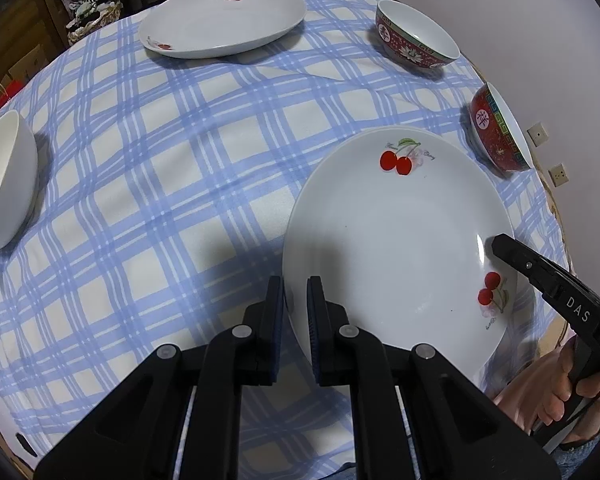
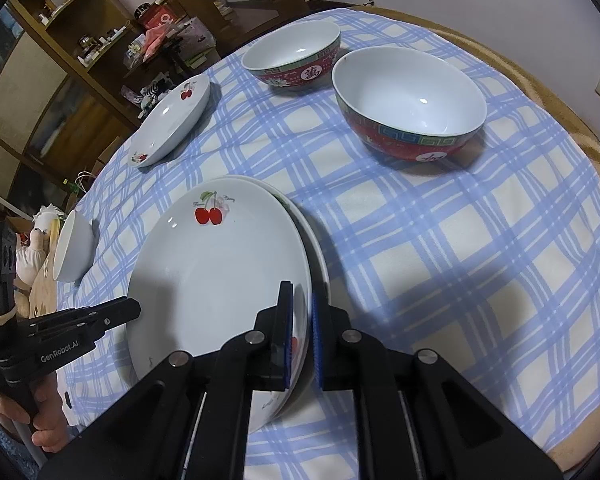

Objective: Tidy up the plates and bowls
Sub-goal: 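Lower the cherry plate onto the other cherry plate and open both grippers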

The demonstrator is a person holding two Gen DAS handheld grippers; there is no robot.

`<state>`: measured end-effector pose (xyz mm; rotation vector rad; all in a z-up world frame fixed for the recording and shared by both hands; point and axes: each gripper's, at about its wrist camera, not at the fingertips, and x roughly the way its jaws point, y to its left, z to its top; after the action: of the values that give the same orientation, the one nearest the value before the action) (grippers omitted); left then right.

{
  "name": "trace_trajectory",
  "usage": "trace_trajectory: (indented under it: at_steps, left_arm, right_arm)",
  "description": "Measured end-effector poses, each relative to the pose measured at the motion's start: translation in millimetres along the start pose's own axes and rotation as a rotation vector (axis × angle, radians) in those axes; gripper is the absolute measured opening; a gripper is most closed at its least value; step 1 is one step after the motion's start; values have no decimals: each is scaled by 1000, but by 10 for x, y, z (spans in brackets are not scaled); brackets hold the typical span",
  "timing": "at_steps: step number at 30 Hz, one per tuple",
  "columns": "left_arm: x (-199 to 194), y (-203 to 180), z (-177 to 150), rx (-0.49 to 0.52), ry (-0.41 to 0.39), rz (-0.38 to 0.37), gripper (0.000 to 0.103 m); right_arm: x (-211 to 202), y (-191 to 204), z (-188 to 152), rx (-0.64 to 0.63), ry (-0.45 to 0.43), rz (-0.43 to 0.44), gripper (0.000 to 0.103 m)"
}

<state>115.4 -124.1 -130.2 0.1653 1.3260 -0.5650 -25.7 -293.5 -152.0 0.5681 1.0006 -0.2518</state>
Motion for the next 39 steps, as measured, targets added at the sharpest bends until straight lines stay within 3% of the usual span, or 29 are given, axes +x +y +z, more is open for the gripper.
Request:
trace_trajectory:
  at_steps: [19, 39]
  left_arm:
    - [-48, 80, -64, -8, -8, 21, 15]
    - [-285, 302, -220, -83, -50, 43, 18]
  right_arm:
    - [19, -48, -4, 39, -6, 17, 11]
    - [-28, 94, -58, -13, -33, -66, 13]
